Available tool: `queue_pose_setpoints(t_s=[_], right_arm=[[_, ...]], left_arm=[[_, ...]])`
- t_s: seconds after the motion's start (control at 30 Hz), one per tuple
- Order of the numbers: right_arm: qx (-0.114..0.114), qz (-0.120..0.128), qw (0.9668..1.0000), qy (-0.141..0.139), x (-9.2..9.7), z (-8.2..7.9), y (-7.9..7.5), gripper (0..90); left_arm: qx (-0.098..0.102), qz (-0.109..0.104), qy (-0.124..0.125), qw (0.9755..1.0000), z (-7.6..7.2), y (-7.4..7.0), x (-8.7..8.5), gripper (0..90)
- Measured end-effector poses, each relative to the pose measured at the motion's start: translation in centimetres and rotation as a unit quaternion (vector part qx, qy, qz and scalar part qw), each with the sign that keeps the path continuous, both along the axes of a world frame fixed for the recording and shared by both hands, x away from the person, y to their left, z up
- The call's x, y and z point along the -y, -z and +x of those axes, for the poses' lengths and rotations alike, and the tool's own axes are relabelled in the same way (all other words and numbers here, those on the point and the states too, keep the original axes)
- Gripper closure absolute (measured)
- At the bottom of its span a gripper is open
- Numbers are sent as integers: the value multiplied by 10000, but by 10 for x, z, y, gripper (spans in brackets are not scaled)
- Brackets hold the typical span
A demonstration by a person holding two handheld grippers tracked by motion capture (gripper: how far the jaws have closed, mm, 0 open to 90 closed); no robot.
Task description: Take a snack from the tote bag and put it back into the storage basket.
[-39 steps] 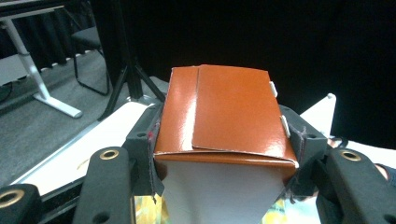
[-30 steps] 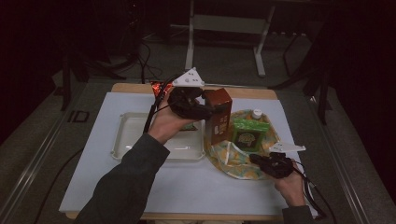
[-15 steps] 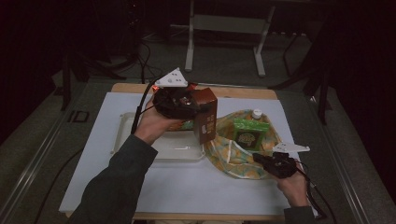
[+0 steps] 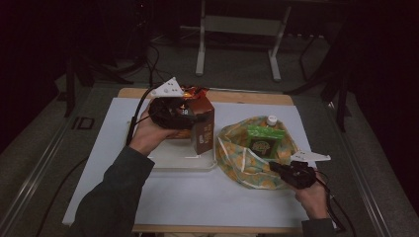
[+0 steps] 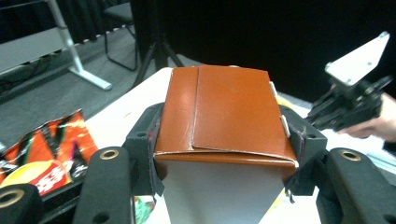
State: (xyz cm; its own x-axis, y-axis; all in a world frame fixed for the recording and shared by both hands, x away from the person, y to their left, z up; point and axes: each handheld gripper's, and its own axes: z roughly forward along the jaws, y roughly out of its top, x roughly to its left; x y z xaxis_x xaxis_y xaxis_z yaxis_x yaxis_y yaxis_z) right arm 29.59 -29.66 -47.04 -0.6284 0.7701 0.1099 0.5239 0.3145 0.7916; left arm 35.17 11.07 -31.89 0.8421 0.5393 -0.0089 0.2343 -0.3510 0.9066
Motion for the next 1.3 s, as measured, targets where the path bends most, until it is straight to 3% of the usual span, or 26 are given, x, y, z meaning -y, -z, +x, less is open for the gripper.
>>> queue_pose_setpoints(t_s=[0.17,0.3,0.7,1.3], right_arm=[[32,-5,10000,11,1,-1,-1,900],[38,-22,10000,3,1,0,-1,900],[49,-36,10000,-41,1,-1,-2,900],[63,23,10000,-23,3,-2,-4,898]], left_arm=[[3,90,-116,9999,2,11,-11,422],[-4,315,-242,9992,5,19,-17,422],[27,647,-217,9977,0,35,-40,422],[-131,803,-468,9956,-7,49,-78,422]])
